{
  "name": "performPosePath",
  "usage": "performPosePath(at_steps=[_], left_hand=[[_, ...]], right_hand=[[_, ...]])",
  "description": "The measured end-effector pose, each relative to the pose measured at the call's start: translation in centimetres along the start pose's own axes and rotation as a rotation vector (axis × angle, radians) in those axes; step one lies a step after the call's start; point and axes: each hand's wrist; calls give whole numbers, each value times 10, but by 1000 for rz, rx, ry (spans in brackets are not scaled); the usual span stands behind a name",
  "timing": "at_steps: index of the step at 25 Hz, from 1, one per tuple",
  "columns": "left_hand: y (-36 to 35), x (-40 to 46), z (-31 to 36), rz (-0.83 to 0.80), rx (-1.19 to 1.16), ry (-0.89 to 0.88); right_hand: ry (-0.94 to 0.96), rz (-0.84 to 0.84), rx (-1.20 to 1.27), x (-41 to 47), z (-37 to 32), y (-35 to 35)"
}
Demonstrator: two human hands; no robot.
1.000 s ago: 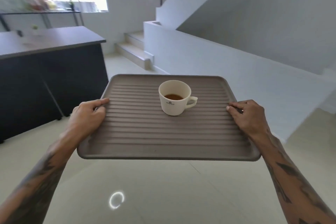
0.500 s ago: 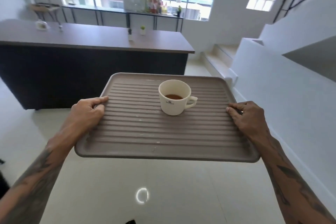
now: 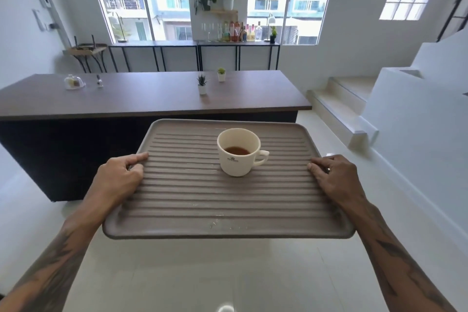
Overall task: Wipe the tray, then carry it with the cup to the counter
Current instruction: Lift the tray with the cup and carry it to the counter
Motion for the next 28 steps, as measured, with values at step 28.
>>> performPosePath(at_steps=[28], left_hand=[[-375, 610, -22, -17, 131, -1]], right_hand=[[57, 97, -84, 661, 58, -306]])
Point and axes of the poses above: each hand's wrist, its own x-axis towards the middle knuckle, its own y-axis out of the back of the hand, z = x × y, and after that the axes turned 10 degrees about -y, right-handed
